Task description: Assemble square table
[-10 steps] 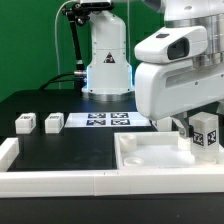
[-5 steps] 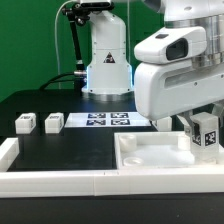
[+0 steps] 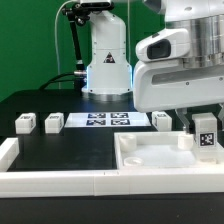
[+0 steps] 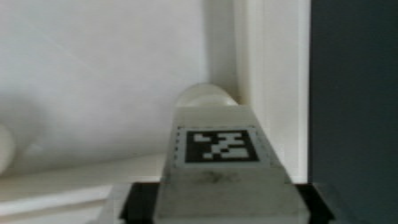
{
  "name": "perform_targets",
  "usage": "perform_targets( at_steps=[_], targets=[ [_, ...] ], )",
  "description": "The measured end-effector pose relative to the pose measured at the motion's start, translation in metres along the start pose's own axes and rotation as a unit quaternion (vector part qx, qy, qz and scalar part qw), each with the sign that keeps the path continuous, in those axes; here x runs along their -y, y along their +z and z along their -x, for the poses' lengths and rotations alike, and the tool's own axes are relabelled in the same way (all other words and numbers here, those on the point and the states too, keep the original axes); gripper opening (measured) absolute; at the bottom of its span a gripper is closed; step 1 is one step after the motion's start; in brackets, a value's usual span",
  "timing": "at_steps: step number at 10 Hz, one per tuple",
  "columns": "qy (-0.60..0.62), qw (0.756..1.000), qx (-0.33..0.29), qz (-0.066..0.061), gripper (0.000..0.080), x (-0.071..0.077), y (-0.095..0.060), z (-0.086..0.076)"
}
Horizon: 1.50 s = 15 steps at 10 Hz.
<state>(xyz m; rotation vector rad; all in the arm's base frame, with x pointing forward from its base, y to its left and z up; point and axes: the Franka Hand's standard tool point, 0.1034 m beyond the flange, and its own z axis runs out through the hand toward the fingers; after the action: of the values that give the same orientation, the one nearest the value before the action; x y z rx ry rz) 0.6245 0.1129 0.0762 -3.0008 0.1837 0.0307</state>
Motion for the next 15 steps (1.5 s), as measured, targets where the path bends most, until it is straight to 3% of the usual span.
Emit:
perform_targets(
  at_steps=[3,7,9,11,12,13,15],
  targets=[
    [0.168,0.986,-0.005,0.001,0.029,0.0019,0.0008,-0.0002],
    [0.371,0.928,-0.006,0.004,0.029,0.0052,0.0024,0.0012],
    [0.417,0.909,-0.004,0.001,0.029,0.0052,0.0025,0.0009],
    [0.408,0.913,-0.004,0.001,0.0296,0.0052,0.0027,0.0009],
    [0.375,0.927,-0.004,0.001,0.0487,0.0041,0.0024,0.0004],
    [0.354,0.935,-0.004,0.002,0.061,0.0039,0.0025,0.0004],
    [0.257,0.966,-0.004,0.003,0.0641,0.0039,0.0026,0.0007]
  ],
)
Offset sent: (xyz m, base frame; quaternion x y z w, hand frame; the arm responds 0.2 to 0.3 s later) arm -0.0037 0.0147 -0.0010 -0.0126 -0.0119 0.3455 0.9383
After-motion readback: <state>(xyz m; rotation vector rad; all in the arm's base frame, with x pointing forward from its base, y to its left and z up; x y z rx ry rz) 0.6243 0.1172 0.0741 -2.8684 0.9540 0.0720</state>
